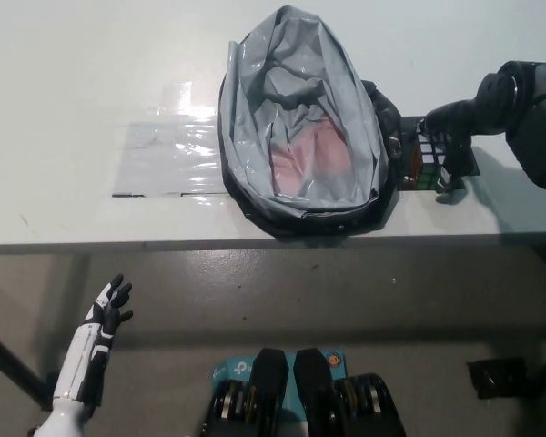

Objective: Use the right hand to pick up a rubix's cube and place it into a plastic bag and lift the bag

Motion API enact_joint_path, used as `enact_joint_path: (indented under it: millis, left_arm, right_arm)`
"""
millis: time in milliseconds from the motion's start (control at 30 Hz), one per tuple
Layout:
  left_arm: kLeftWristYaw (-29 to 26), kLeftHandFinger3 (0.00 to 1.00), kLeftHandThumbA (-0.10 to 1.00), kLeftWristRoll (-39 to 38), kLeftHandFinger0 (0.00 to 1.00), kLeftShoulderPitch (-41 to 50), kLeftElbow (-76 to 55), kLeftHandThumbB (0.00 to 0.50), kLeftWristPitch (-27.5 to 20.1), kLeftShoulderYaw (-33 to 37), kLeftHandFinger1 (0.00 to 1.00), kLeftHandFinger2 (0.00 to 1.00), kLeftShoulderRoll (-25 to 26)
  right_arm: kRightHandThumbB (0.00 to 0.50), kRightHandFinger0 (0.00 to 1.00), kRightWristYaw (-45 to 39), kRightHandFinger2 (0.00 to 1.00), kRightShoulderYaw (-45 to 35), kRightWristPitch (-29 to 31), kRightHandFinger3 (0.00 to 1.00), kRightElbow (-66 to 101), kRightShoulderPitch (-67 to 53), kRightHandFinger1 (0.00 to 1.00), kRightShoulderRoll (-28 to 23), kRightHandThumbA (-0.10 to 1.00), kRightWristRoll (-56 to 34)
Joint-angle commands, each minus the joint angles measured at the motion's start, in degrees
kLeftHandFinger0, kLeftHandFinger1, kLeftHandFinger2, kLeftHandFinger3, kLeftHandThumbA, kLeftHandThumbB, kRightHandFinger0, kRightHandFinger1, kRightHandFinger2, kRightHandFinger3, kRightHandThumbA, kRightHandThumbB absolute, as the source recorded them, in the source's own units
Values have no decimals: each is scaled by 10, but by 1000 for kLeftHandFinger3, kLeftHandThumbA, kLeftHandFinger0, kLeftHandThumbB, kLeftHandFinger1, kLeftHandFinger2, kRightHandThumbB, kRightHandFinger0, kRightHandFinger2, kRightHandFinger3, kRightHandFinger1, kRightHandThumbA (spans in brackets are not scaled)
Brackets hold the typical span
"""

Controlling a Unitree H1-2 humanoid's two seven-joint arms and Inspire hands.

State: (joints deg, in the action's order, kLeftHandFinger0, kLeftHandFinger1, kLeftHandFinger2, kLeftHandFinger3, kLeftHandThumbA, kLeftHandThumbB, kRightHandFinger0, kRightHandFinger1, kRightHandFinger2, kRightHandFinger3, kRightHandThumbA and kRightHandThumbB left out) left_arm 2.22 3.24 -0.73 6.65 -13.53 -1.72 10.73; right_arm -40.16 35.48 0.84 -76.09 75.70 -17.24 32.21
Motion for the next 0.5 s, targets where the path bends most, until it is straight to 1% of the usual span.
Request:
enact_joint_path:
  millis: [0,133,167,200,233,267,300,333,367,400,433,467]
  left_arm:
    - [3,1000,991,-2,947,-6,-13,170,-20,-3,1000,1000,7]
    - [2,1000,993,-2,941,-6,-16,176,-17,-2,1000,1000,6]
    - [3,1000,993,-2,938,-6,-16,177,-17,-2,1000,1000,6]
    - [2,1000,995,-1,933,-6,-16,172,-19,-2,1000,1000,6]
    - [2,1000,996,0,931,-6,-15,171,-20,-2,1000,1000,6]
    - [1,1000,996,1,930,-6,-14,170,-20,-2,1000,1000,6]
    - [1,1000,997,2,929,-8,-14,168,-20,-3,1000,1000,7]
    - [1,1000,997,1,928,-8,-13,166,-21,-3,1000,1000,7]
    - [1,1000,997,1,927,-9,-12,166,-22,-3,1000,1000,8]
    - [2,1000,996,0,921,-10,-11,161,-22,-3,1000,1000,8]
    - [2,1000,996,-1,921,-10,-11,162,-22,-3,1000,1000,8]
    - [2,1000,996,-2,922,-12,-11,166,-20,-4,1000,1000,8]
  right_arm:
    - [500,1000,24,1000,-10,9,1000,-3,32,1000,0,791,-2]
    - [486,1000,38,1000,-4,43,1000,-6,30,1000,-1,816,4]
    - [457,901,50,897,-9,44,1000,-8,28,833,-2,740,0]
    - [428,507,65,711,-13,39,843,-10,26,572,-2,616,-1]
    - [386,381,74,692,-11,35,700,-9,25,540,-1,465,2]
    - [374,349,80,693,-10,32,654,-9,25,539,-1,414,5]
    - [354,282,90,786,-5,30,598,-9,27,604,0,216,11]
    - [356,459,93,857,-5,30,511,-10,27,751,0,64,11]
    - [357,531,95,840,-5,30,453,-11,28,785,0,12,11]
    - [319,705,97,1000,-3,29,487,-12,28,983,-1,-72,14]
    - [308,911,100,1000,0,29,451,-12,29,1000,-1,-94,18]
    - [291,897,106,895,4,29,405,-12,30,1000,-2,-99,23]
